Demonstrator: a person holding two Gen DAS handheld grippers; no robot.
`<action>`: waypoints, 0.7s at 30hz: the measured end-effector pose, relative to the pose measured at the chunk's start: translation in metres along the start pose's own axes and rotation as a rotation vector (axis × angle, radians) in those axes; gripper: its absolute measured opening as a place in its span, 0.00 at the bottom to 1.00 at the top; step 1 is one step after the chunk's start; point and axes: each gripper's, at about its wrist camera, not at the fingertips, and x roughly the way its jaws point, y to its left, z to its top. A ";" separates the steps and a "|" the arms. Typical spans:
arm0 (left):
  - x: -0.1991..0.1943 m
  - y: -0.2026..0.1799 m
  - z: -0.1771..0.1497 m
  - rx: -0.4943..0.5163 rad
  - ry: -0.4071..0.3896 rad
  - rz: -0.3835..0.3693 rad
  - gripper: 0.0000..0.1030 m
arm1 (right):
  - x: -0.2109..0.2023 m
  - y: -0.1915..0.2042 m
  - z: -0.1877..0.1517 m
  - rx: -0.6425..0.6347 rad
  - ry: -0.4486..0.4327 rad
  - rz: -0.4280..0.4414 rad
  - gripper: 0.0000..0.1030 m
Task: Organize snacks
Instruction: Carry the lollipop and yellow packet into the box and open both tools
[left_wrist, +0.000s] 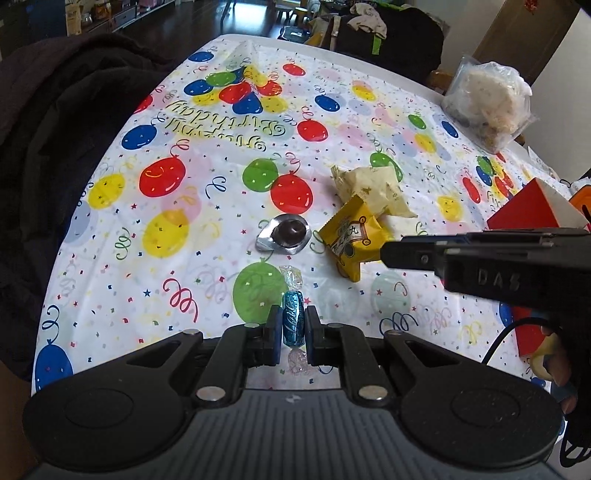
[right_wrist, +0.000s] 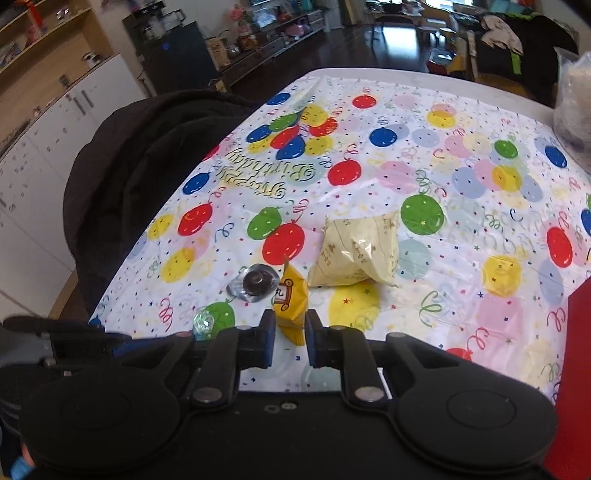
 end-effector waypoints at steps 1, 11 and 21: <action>-0.001 0.000 0.000 0.000 0.000 -0.001 0.12 | 0.001 0.001 0.000 -0.004 0.005 -0.016 0.16; -0.006 0.012 -0.006 -0.019 0.004 0.005 0.12 | 0.022 -0.005 0.002 0.001 0.028 -0.018 0.28; -0.007 0.034 -0.005 -0.055 0.008 0.018 0.12 | 0.042 0.005 0.009 -0.103 0.019 -0.115 0.77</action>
